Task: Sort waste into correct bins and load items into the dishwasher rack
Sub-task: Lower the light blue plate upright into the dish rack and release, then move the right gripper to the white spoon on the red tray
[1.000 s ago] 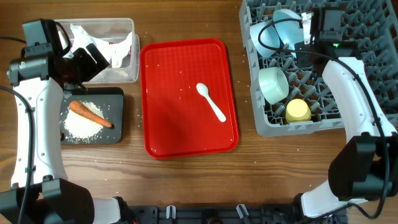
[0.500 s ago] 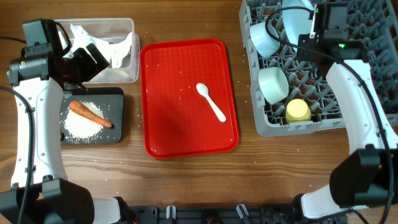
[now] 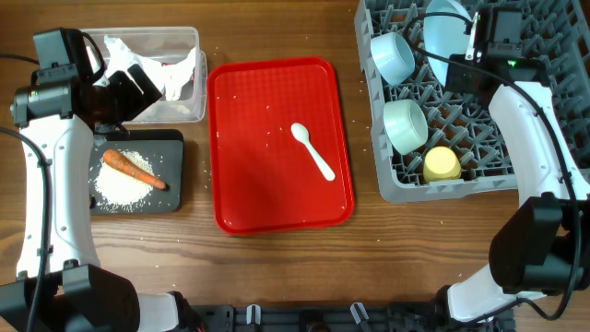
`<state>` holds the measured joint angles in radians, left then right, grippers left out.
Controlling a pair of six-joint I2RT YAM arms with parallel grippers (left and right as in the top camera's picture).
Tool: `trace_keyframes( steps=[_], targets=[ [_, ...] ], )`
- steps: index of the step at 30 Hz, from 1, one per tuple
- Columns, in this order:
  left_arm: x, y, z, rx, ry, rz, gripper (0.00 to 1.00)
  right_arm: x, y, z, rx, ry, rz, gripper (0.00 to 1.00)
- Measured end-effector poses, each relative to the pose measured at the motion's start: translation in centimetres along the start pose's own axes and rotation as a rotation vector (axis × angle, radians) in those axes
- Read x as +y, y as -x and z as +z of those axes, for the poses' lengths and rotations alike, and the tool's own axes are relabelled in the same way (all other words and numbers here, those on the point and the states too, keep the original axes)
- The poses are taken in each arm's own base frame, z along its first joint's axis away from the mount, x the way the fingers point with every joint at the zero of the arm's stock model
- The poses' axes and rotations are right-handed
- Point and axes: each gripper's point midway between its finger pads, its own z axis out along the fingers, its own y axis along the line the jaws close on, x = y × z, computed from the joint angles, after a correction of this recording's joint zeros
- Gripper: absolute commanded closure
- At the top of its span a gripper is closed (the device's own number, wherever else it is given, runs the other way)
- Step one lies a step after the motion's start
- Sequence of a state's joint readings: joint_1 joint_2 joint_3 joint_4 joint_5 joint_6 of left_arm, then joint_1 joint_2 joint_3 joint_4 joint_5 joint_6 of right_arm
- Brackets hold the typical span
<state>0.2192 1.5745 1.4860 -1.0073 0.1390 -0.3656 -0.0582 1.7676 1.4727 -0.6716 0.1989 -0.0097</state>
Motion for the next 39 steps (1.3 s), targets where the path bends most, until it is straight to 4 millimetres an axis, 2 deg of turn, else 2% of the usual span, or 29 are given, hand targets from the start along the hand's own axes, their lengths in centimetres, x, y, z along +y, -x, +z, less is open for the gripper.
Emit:
trace_keyframes(
  steps=[3, 8, 12, 14, 15, 17, 20, 22, 23, 24, 26, 28, 31, 34, 37, 39],
  targets=[
    [0.0, 0.0, 0.0, 0.0, 0.0, 0.0, 0.0, 0.4, 0.2, 0.0, -0.006, 0.021, -0.011, 0.28],
    [0.0, 0.0, 0.0, 0.0, 0.0, 0.0, 0.0, 0.7, 0.2, 0.0, -0.007, 0.041, -0.026, 0.0],
    [0.0, 0.0, 0.0, 0.0, 0.0, 0.0, 0.0, 0.9, 0.4, -0.3, -0.011, 0.056, -0.035, 0.0],
    [0.0, 0.0, 0.0, 0.0, 0.0, 0.0, 0.0, 0.9, 1.7, -1.7, -0.051, 0.073, -0.029, 0.0],
    [0.0, 0.0, 0.0, 0.0, 0.0, 0.0, 0.0, 0.8, 2.4, -2.8, -0.081, 0.079, -0.024, 0.0],
    [0.0, 0.0, 0.0, 0.0, 0.0, 0.0, 0.0, 0.5, 4.5, -6.4, -0.177, 0.1, -0.011, 0.0],
    [0.0, 0.0, 0.0, 0.0, 0.0, 0.0, 0.0, 0.3, 7.4, -13.2, -0.352, 0.164, 0.003, 0.0],
    [0.0, 0.0, 0.0, 0.0, 0.001, 0.0, 0.0, 0.9, 8.4, -17.4, -0.447, 0.249, -0.005, 0.02],
    [0.0, 0.0, 0.0, 0.0, 0.0, 0.0, 0.0, 1.8, 8.5, -19.1, -0.479, 0.315, -0.019, 0.04],
    [0.0, 0.0, 0.0, 0.0, 0.0, 0.0, 0.0, 2.7, 8.4, -19.8, -0.485, 0.369, -0.034, 0.04],
    [0.0, 0.0, 0.0, 0.0, 0.0, 0.0, 0.0, 5.1, 7.5, -20.0, -0.452, 0.47, -0.068, 0.04],
    [0.0, 0.0, 0.0, -0.001, 0.0, 0.0, 0.0, 8.3, 6.4, -19.5, -0.396, 0.557, -0.113, 0.02],
    [0.0, 0.0, 0.0, 0.0, 0.0, 0.0, 0.0, 14.4, 4.1, -18.4, -0.292, 0.67, -0.209, 0.0],
    [0.0, 0.0, 0.0, 0.0, 0.0, 0.0, 0.0, 19.1, 1.2, -17.0, -0.19, 0.683, -0.302, 0.0],
    [0.0, 0.0, 0.0, 0.0, 0.0, 0.0, 0.0, 22.2, -0.9, -15.0, -0.117, 0.643, -0.372, 0.0],
    [0.0, 0.0, 0.0, 0.0, 0.0, 0.0, 0.0, 23.0, -1.9, -13.7, -0.075, 0.622, -0.385, 0.0]
  ],
)
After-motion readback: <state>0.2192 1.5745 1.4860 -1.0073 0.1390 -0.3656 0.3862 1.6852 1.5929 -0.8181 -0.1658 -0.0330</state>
